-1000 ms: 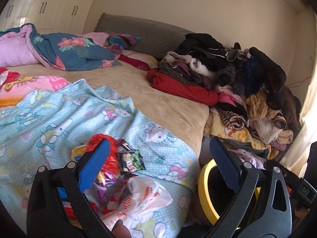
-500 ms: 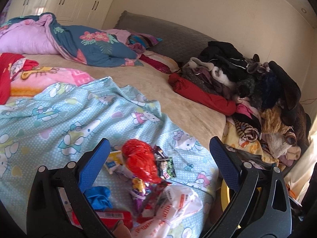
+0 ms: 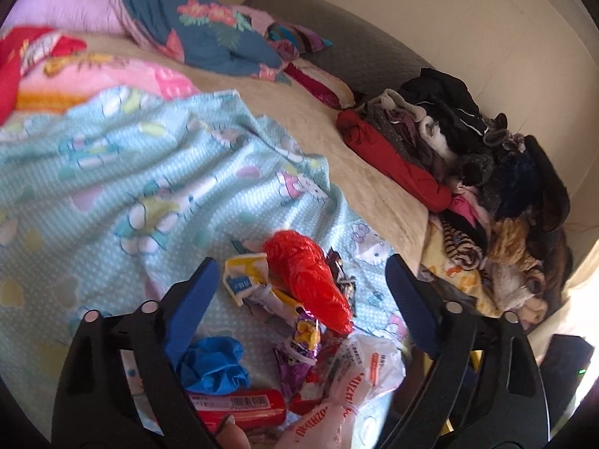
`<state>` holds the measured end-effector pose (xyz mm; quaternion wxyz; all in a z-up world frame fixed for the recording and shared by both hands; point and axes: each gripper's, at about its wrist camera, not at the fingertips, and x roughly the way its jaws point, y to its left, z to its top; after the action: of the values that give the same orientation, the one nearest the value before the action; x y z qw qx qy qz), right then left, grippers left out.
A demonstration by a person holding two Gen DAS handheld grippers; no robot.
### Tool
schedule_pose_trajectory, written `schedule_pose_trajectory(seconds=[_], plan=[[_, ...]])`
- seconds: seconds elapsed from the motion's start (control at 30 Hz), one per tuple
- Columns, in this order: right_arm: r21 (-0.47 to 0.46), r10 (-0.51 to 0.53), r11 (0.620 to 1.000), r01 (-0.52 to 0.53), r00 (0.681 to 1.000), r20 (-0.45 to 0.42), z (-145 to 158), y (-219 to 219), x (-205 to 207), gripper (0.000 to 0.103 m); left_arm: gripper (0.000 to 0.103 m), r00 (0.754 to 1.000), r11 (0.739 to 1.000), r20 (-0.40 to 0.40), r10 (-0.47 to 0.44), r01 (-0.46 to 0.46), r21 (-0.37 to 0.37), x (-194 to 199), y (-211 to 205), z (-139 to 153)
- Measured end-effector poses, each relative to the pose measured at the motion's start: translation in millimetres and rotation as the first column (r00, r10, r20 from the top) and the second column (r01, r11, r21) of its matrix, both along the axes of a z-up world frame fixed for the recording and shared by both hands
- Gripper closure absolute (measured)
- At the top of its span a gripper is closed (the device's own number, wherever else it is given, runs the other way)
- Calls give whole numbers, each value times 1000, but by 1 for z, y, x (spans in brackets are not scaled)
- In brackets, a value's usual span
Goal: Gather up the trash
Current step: 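Grasp the red plastic bag with the left tool while the right tool grasps a white bag, then carry both bags over the bin and open both tools to drop them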
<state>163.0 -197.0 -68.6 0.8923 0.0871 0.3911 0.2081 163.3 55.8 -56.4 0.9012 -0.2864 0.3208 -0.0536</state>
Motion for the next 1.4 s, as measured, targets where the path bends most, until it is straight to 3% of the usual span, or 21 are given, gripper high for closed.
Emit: schedule_pose_trajectory(seconds=[0.17,0.4,0.47,0.5,0.53,0.6,0.67,0.83,1.4], plan=[[3,37,999,-37,997,-64,-18,16,8,8,46,999,996,-23,-42,40,-75,5,1,-11],[15,46,999,-44,989,-142,-42,29,25,8,57,996,991,-43,-83,77,-107,12,-6,-20],[36,45,999,-39,984,-173,-50,30,31,8,66,994,989,-52,-96,89,-119,13,-9,-24],[46,48,998,-40,981,-186,-53,31,34,11,68,993,988,-56,-100,92,-123,14,-10,-25],[53,53,998,-44,978,-202,-57,33,36,22,73,993,987,-59,-105,97,-127,15,-11,-27],[59,64,997,-53,976,-209,-62,34,35,25,80,992,986,-63,-112,104,-128,15,-13,-29],[71,83,995,-70,978,-194,-61,33,33,35,89,991,985,-64,-121,112,-129,17,-15,-31],[91,115,991,-100,976,-184,-55,32,26,46,95,991,985,-45,-127,120,-122,16,-17,-28],[127,122,986,-109,987,-101,-15,11,-3,47,99,989,983,40,-139,143,-113,5,-9,15]])
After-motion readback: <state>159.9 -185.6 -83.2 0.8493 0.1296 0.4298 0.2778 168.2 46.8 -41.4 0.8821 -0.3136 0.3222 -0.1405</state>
